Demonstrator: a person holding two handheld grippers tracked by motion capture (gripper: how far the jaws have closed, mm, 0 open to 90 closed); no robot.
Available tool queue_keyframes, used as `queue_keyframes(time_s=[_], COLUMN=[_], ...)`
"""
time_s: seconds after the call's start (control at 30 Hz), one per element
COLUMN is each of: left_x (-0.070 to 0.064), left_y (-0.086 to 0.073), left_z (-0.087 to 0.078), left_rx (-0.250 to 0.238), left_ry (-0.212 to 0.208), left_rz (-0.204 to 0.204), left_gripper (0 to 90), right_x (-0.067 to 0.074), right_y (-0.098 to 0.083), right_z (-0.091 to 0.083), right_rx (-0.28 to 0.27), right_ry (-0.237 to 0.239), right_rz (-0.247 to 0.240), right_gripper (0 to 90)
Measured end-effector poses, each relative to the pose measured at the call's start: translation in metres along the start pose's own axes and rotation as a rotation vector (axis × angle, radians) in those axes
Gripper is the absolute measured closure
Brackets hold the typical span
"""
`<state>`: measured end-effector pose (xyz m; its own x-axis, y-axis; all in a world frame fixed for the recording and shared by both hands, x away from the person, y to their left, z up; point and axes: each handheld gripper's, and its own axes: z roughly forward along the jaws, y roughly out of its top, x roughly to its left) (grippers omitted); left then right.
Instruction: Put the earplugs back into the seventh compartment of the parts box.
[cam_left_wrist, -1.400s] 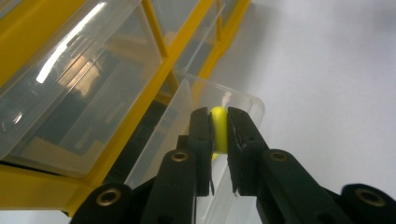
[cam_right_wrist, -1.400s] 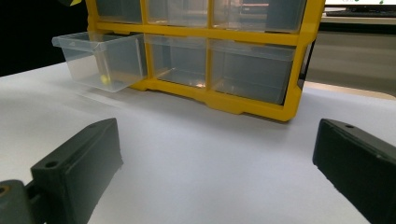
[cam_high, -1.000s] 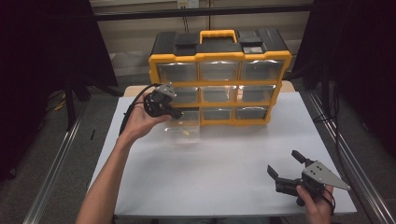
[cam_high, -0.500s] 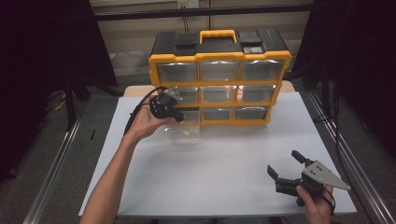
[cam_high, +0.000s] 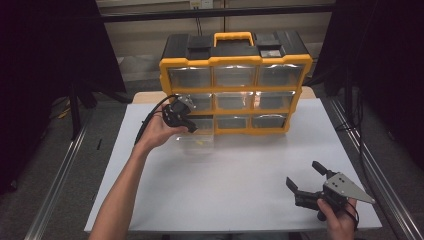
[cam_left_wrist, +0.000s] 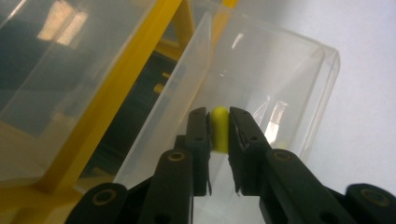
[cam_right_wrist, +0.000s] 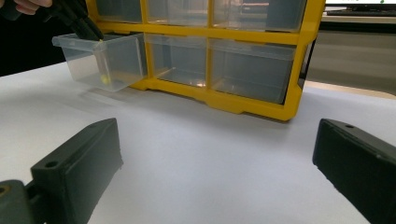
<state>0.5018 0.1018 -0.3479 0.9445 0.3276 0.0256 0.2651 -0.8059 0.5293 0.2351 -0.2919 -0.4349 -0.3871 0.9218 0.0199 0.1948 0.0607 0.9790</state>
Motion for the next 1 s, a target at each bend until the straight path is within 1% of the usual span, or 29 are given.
queue_keyframes(time_s=[0.07, 0.13, 0.17, 0.23, 0.3, 0.37, 0.43, 0.47, 0.5, 0.6, 0.67, 0.7, 0.73, 0.77, 0.8, 0.83, 0.9, 0.93, 1.0], left_x=[-0.002, -0.003, -0.003, -0.003, -0.003, -0.002, -0.001, -0.002, -0.002, -0.003, -0.005, -0.006, -0.007, -0.008, -0.008, -0.009, -0.012, -0.013, -0.017], left_y=[0.001, 0.003, 0.003, 0.003, 0.002, 0.001, 0.001, 0.001, 0.0, 0.0, -0.001, -0.001, -0.002, -0.002, -0.003, -0.004, -0.005, -0.006, -0.008], left_z=[-0.002, -0.003, -0.004, -0.005, -0.005, -0.007, -0.009, -0.01, -0.011, -0.013, -0.014, -0.014, -0.015, -0.016, -0.017, -0.018, -0.02, -0.021, -0.023], left_rx=[-0.013, -0.028, -0.031, -0.029, -0.03, -0.054, -0.075, -0.085, -0.091, -0.11, -0.126, -0.135, -0.138, -0.145, -0.154, -0.165, -0.179, -0.184, -0.207], left_ry=[0.008, 0.019, 0.026, 0.032, 0.04, 0.048, 0.057, 0.055, 0.059, 0.073, 0.092, 0.109, 0.127, 0.134, 0.132, 0.129, 0.14, 0.148, 0.149], left_rz=[0.002, 0.002, -0.002, 0.0, 0.001, -0.014, -0.025, -0.031, -0.031, -0.032, -0.034, -0.035, -0.027, -0.033, -0.039, -0.043, -0.051, -0.049, -0.053], left_gripper=[77.4, 72.9, 70.0, 69.2, 62.7, 59.7, 50.7, 48.7, 46.6, 33.6, 24.1, 20.2, 15.9, 12.1, 9.7, 8.3, 7.5, 5.7, 4.3], right_x=[0.0, 0.0, 0.0, 0.0, 0.0, 0.0, 0.0, 0.0, 0.0, 0.0, 0.0, 0.0, 0.0, 0.0, 0.0, 0.0, 0.0, 0.0, 0.0], right_y=[0.0, 0.0, 0.0, 0.0, 0.0, 0.0, 0.0, 0.0, 0.0, 0.0, 0.0, 0.0, 0.0, 0.0, 0.0, 0.0, 0.0, 0.0, 0.0], right_z=[0.0, 0.001, 0.001, 0.001, 0.001, 0.001, 0.0, 0.0, 0.0, 0.0, 0.0, 0.0, 0.0, 0.0, 0.0, 0.0, 0.0, 0.0, 0.0], right_rx=[0.0, -0.001, -0.001, 0.001, 0.001, 0.0, 0.001, 0.0, 0.001, -0.001, -0.002, -0.003, -0.003, -0.003, -0.004, -0.004, -0.004, -0.004, -0.003], right_ry=[0.0, 0.0, 0.0, 0.001, 0.0, -0.001, 0.0, 0.0, 0.0, 0.002, 0.002, 0.001, 0.001, 0.001, 0.0, 0.0, -0.001, -0.001, -0.001], right_rz=[-0.001, -0.001, -0.001, -0.002, -0.002, -0.003, -0.002, -0.003, 0.001, 0.001, -0.001, -0.002, -0.002, -0.002, 0.0, 0.0, 0.0, -0.001, 0.001], right_gripper=[1.0, 1.0, 1.0, 1.0, 1.0, 1.0, 1.0, 1.0, 1.0, 1.0, 1.0, 1.0, 1.0, 1.0, 1.0, 1.0, 1.0, 1.0, 1.0])
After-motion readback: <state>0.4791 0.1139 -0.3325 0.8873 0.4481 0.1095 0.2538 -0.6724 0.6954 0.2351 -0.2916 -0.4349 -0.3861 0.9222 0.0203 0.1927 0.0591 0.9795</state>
